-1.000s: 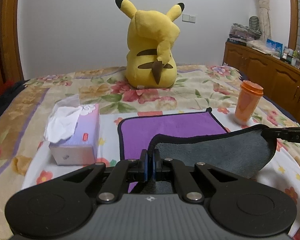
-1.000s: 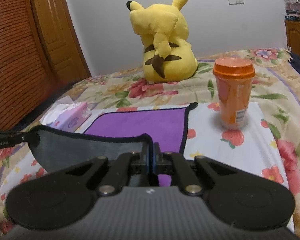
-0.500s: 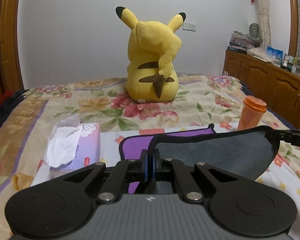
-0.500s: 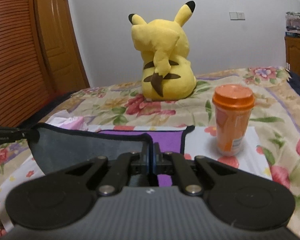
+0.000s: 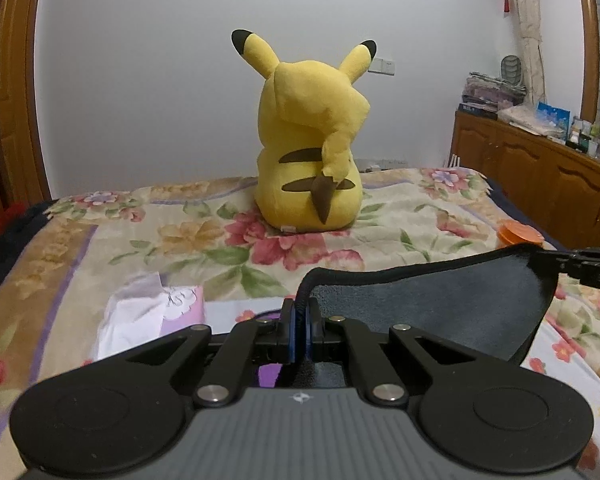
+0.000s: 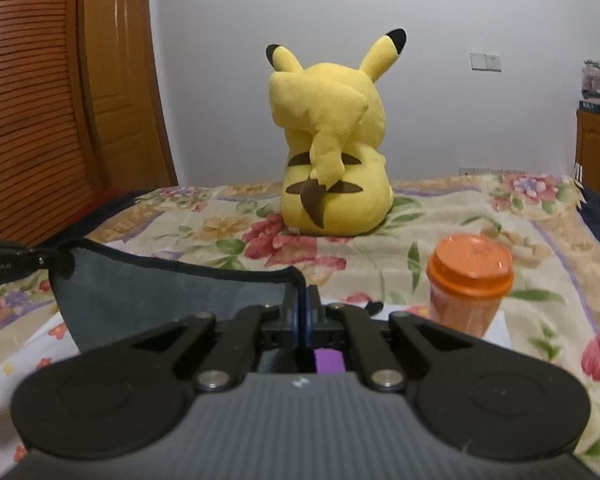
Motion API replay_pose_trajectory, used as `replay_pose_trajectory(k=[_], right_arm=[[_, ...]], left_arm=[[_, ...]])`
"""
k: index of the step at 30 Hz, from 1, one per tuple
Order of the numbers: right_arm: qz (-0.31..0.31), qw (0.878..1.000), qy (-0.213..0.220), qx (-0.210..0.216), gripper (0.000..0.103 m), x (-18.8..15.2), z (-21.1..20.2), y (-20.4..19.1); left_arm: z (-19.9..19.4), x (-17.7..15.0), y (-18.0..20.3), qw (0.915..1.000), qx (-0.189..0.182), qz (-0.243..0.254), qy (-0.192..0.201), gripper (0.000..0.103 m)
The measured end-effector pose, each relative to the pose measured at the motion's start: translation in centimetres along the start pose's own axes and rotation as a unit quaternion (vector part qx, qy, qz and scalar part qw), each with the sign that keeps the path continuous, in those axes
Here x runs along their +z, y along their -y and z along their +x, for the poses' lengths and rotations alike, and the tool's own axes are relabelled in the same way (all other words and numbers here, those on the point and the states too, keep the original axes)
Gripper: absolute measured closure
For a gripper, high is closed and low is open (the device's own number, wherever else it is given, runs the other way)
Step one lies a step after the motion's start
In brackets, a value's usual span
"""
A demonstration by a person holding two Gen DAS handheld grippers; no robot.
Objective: Fold towel
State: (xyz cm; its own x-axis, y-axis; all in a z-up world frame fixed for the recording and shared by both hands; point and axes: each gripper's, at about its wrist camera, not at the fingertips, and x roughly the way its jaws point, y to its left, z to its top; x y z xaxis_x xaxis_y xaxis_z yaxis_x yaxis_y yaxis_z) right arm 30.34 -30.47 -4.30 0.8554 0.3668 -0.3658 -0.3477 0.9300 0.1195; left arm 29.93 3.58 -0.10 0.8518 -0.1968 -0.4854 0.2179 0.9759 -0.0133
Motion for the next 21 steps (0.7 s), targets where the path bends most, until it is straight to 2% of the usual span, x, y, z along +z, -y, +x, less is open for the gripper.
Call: replay_pose_trajectory(k=[6,21], right_arm=[[-0.014,1.000,0.006,-0.001,0.099,0.7,1.4,0.0],[-0.020,1.000,-0.001,-0.018,0.099,-0.1,5.2,1.4]], left_arm=[[1.6,1.1,-0.4,0.9998,0.013,0.003,0.017,0.098],[6.5,0.2,-1.0,0.9996,0.021,0.016,0.006,0.098]])
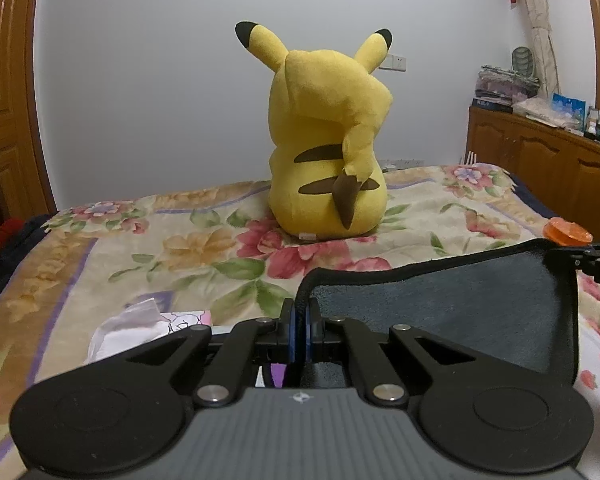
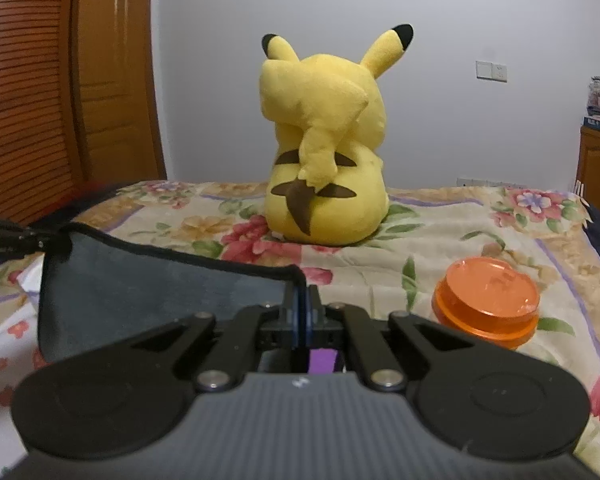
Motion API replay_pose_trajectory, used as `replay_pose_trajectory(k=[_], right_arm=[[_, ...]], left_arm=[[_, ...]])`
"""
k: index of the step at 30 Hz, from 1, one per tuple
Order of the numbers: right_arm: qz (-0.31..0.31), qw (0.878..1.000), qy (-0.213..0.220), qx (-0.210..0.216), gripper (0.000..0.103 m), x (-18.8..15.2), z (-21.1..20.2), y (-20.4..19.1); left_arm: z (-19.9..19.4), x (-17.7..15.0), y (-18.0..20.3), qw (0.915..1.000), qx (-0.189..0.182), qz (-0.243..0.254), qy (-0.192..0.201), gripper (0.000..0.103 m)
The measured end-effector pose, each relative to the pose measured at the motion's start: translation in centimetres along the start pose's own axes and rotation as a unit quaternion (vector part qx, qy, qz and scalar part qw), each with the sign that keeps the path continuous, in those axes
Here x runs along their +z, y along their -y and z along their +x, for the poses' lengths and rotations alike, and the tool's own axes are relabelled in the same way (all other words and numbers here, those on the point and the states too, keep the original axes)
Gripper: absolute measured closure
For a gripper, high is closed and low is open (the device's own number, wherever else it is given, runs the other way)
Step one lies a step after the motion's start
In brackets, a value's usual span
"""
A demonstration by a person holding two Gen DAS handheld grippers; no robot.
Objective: Fold towel
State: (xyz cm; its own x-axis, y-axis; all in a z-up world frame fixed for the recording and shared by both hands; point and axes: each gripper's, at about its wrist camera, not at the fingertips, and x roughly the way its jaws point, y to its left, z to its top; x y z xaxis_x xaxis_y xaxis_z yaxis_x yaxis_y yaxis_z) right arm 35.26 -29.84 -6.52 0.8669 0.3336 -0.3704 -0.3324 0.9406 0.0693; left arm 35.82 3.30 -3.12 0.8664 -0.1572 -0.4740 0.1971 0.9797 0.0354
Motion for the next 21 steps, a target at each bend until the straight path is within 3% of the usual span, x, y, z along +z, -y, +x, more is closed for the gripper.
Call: replay_pose_trajectory(k=[21], right_arm=[[-0.003,1.000,-0.024,-0.004,0.099,-2.5,6.1,0.7]], left_arm=[[7.8,-2.0,-0.3,0.9995,0.020,0.002,-0.025,0.098]])
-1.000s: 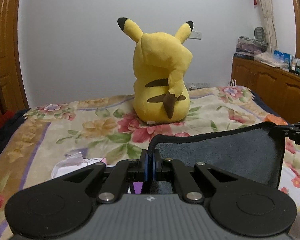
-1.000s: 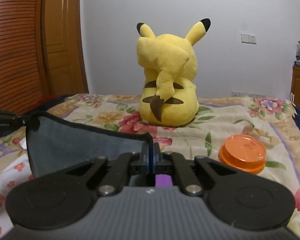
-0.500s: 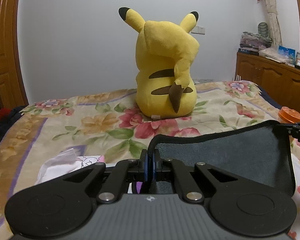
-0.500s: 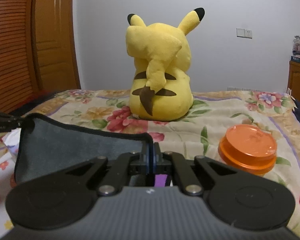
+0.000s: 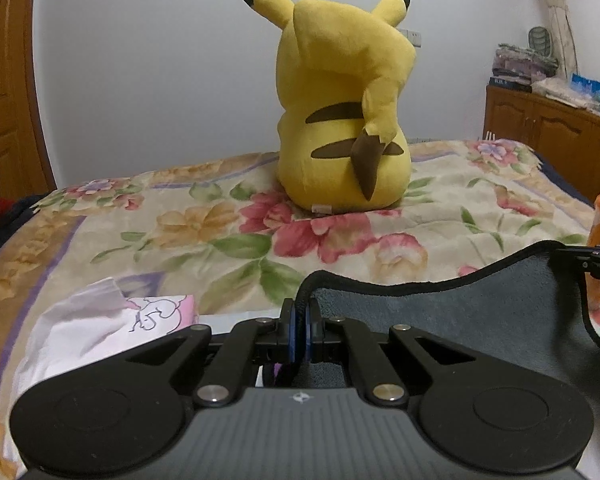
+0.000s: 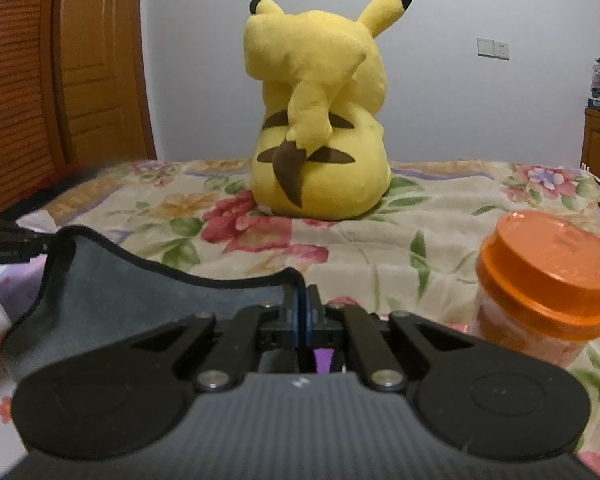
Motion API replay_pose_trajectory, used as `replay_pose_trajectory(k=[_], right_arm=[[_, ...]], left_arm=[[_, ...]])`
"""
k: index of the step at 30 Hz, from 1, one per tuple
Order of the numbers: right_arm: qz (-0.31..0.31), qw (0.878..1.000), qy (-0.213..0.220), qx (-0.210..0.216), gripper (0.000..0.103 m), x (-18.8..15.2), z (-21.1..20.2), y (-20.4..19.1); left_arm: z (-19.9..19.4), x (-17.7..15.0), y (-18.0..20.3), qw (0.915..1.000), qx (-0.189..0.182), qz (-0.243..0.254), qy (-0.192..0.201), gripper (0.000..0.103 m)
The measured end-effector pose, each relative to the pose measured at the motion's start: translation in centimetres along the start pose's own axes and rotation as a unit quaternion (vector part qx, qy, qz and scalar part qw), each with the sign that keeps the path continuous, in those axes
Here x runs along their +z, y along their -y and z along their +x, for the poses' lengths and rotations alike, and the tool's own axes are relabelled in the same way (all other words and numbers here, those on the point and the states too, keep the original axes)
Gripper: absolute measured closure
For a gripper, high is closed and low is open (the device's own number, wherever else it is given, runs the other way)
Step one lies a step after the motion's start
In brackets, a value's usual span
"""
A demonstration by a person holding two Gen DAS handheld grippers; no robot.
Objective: Fold towel
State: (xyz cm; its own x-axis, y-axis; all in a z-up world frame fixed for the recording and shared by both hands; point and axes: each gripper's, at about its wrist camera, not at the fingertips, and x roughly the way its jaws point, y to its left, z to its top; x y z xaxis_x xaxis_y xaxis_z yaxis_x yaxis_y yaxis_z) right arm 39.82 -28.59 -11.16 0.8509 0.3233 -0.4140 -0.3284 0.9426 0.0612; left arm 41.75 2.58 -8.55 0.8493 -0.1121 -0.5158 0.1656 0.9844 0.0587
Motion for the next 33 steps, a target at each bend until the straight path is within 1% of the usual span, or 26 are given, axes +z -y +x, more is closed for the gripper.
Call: replay_pose_trajectory(k=[3,8,10,11,13,14,15,17,18,19,22,23,24,26,27,28,29,30,31,33], right_arm=[[0.000,1.000,-0.003,-0.001,0.099,-0.3,0.6,0.2],[0.001,1.000,-0.022,0.001,0.099,-0.9,1.7,0.5],[-0.001,1.000,-0.030,0.006,0.099,-1.3,2.1,0.5],[-0.010,1.000,-0.030,0.003,0.098,-1.5,2.1,0.3],[-0.024,0.999,-0.030,-0.009,0.097,-1.8,2.2,-0.1],[-0.019,0.999,-0.034,-0.009,0.089,-1.9,2.3,-0.1],[-0.015,0.999,-0.035,-0.009,0.085,-1.9,2.4,0.1],[-0.014,0.999,-0.034,-0.007,0.057,-1.9,2.3,0.2],[-0.014,0.999,-0.033,-0.006,0.051,-2.0,2.3,0.2],[-0.016,0.999,-0.033,-0.004,0.045,-2.0,2.1,0.2],[-0.021,0.999,-0.039,0.000,0.038,-1.9,1.9,0.0],[-0.021,0.999,-0.039,0.000,0.033,-1.9,1.7,-0.1],[-0.020,0.999,-0.039,0.001,0.030,-1.9,1.4,-0.2],[-0.016,0.999,-0.041,0.005,0.019,-1.8,0.8,-0.5],[-0.014,0.999,-0.041,0.007,0.013,-1.7,0.6,-0.6],[-0.013,0.999,-0.043,0.011,0.010,-1.5,0.2,-0.8],[-0.013,0.999,-0.047,0.015,0.003,-1.4,0.0,-1.0],[-0.013,0.999,-0.049,0.016,0.000,-1.2,-0.3,-1.2],[-0.010,0.999,-0.050,0.015,0.000,-1.1,-0.7,-1.4],[-0.003,0.998,-0.056,0.013,0.000,-0.7,-1.2,-1.6]], left_arm=[[0.9,-0.3,0.0,1.0000,0.003,-0.002,-0.006,0.098],[2.2,-1.3,-0.1,0.9995,0.009,-0.002,-0.029,0.097],[2.4,-1.5,-0.1,0.9994,0.012,0.000,-0.032,0.091],[2.6,-1.7,-0.2,0.9993,0.016,0.000,-0.032,0.085],[2.9,-1.9,-0.4,0.9991,0.016,-0.009,-0.039,0.051],[2.9,-2.0,-0.5,0.9990,0.015,-0.015,-0.039,0.046],[2.9,-2.0,-0.6,0.9990,0.015,-0.018,-0.037,0.044],[2.9,-2.1,-0.6,0.9990,0.013,-0.017,-0.039,0.043],[2.8,-2.2,-0.5,0.9989,0.010,-0.017,-0.041,0.040],[2.7,-2.3,-0.5,0.9989,0.008,-0.020,-0.042,0.035],[2.3,-2.5,-0.2,0.9988,0.001,-0.025,-0.042,0.025],[2.0,-2.6,0.0,0.9989,0.000,-0.023,-0.041,0.024],[1.7,-2.6,0.2,0.9989,-0.002,-0.021,-0.042,0.021],[1.1,-2.5,0.6,0.9989,-0.004,-0.020,-0.042,0.018],[0.9,-2.4,0.7,0.9988,-0.005,-0.022,-0.042,0.015],[0.4,-2.3,0.7,0.9988,-0.007,-0.026,-0.042,0.011],[0.0,-2.2,0.8,0.9987,-0.007,-0.029,-0.040,0.009],[-0.5,-2.2,0.9,0.9988,-0.007,-0.032,-0.038,0.005],[-1.1,-2.2,1.0,0.9988,-0.006,-0.032,-0.035,0.004],[-1.9,-2.0,1.2,0.9989,-0.008,-0.031,-0.034,0.003]])
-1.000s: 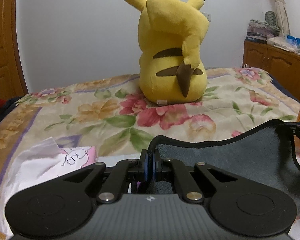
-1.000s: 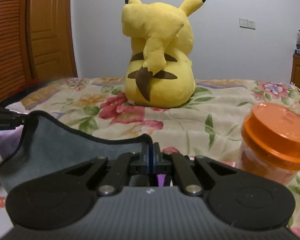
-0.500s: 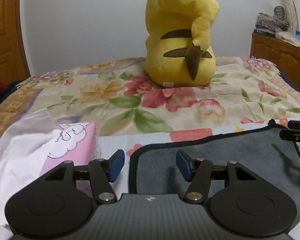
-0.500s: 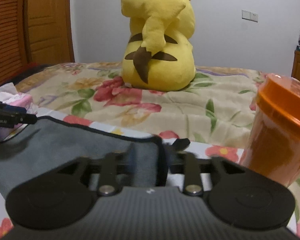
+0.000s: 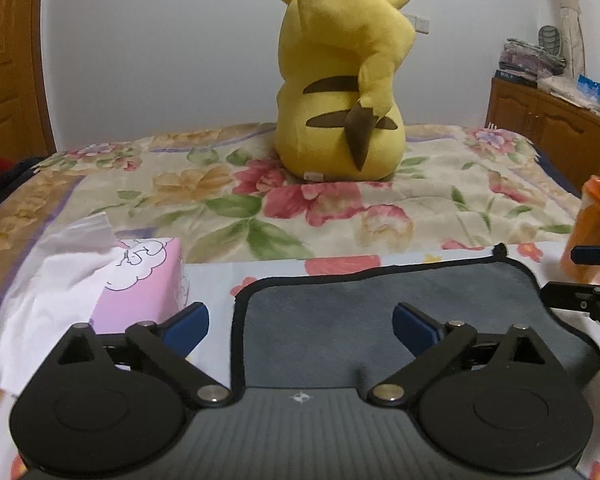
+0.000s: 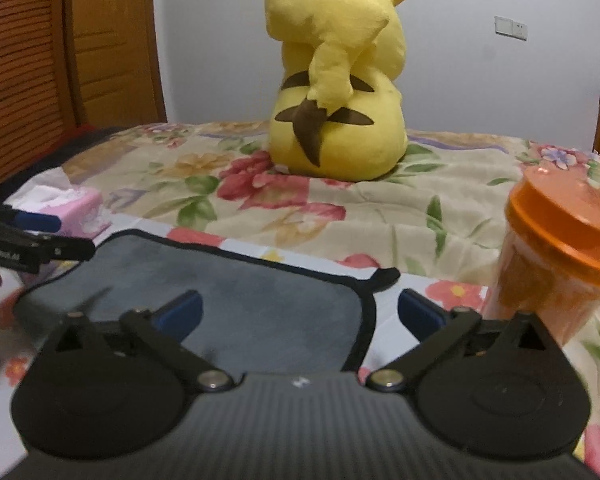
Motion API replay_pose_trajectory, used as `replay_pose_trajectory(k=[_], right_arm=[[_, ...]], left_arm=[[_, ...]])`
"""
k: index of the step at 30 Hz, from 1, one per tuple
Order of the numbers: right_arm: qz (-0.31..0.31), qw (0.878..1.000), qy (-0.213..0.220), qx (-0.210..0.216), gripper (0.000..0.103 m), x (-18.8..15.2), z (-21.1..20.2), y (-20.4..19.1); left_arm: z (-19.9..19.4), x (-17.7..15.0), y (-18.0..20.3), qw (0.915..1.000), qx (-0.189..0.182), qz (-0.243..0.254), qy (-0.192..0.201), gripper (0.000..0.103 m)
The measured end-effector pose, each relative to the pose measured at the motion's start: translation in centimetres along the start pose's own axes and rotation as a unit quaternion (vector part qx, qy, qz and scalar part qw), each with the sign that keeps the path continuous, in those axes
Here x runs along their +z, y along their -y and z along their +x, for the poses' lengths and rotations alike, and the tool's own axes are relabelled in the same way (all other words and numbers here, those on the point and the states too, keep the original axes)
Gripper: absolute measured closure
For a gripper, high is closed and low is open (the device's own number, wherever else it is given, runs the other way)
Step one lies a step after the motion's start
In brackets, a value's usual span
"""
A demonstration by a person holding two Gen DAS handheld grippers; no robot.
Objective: Fold towel
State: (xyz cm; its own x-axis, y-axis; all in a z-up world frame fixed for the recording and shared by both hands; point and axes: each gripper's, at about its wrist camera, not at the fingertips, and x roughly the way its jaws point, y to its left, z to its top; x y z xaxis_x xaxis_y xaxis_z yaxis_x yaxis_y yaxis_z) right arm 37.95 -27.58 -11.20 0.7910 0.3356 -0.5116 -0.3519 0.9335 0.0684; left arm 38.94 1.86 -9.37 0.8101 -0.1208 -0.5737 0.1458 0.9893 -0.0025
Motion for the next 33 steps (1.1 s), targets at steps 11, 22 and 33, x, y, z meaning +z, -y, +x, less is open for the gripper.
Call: replay_pose_trajectory(k=[11,22,33], right_arm=[[0.020,1.000,0.006,-0.022,0.000,1.7,-4.9,-0.6],[0.012,0.999,0.040,-0.029,0.000,4.3,-11.6,-2.0],[0.005,0.997,0.062,-0.039,0.000,5.1,-17.6,-3.4]], left_arm=[[-5.2,0.9,0.8,0.9996,0.015,0.025,-0.005,0.000],[-11.9,2.1,1.9,0.9985,0.017,0.051,0.008,0.000],[-18.4,3.3,3.1,0.9987,0.011,0.042,0.025,0.000]])
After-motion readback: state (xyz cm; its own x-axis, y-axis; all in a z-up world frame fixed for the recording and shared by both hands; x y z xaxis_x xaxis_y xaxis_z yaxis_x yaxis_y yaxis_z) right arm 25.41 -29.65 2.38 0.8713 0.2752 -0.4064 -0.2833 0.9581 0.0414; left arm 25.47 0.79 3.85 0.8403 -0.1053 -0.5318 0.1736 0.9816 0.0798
